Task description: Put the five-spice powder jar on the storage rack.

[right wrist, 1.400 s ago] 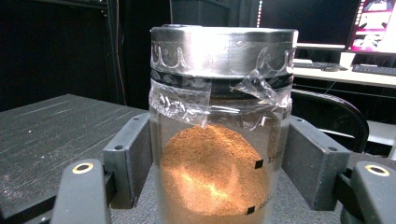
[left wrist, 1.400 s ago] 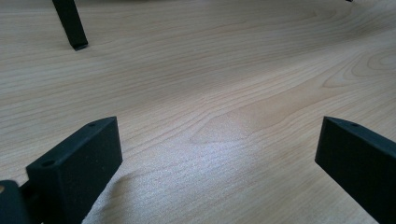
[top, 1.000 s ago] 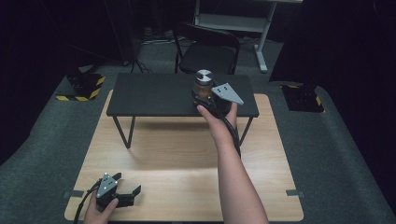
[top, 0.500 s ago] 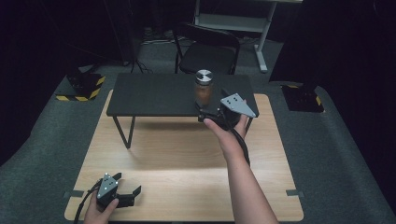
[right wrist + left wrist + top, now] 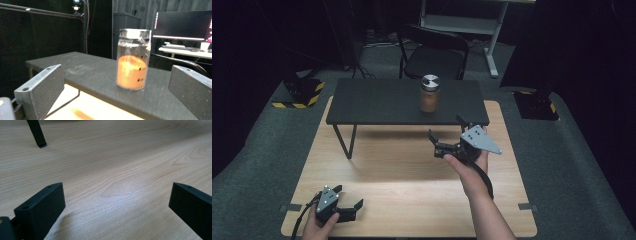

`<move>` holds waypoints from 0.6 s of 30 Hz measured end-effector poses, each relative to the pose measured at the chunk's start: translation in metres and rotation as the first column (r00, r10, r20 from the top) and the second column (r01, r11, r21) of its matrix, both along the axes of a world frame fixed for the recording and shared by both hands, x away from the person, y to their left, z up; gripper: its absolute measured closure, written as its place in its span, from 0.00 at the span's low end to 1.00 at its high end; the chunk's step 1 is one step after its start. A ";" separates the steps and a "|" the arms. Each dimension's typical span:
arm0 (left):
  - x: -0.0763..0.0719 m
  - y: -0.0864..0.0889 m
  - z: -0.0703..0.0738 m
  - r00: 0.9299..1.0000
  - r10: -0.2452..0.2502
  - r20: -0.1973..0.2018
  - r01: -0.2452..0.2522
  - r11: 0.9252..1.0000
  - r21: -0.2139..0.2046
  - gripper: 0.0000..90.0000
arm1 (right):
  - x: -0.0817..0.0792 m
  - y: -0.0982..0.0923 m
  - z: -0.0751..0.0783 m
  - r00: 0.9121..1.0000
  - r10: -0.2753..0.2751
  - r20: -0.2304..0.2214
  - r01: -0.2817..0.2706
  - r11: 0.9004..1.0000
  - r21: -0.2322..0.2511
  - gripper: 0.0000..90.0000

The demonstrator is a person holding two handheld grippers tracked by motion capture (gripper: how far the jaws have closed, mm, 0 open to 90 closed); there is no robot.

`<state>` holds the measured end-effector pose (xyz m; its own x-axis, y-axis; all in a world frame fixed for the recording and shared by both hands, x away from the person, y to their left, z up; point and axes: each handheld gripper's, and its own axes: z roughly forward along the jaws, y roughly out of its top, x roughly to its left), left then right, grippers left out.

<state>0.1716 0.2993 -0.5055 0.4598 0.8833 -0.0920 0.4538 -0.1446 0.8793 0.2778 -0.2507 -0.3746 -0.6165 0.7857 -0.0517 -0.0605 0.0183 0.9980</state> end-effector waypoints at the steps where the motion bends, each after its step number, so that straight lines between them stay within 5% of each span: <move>1: 0.000 0.000 0.000 1.000 0.001 0.000 -0.001 1.000 0.000 0.01 | -0.005 -0.003 -0.003 1.000 0.004 0.002 -0.004 1.000 -0.002 0.00; 18: -0.001 -0.001 0.000 1.000 0.005 0.003 -0.005 1.000 0.003 0.01 | -0.067 -0.046 -0.057 0.999 0.014 -0.038 -0.015 1.000 -0.013 0.00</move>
<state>0.1708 0.2982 -0.5057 0.4555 0.8859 -0.0877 0.4516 -0.1451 0.8803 0.2110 -0.2964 -0.4316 -0.6294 0.7761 -0.0390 -0.0234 0.0312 0.9992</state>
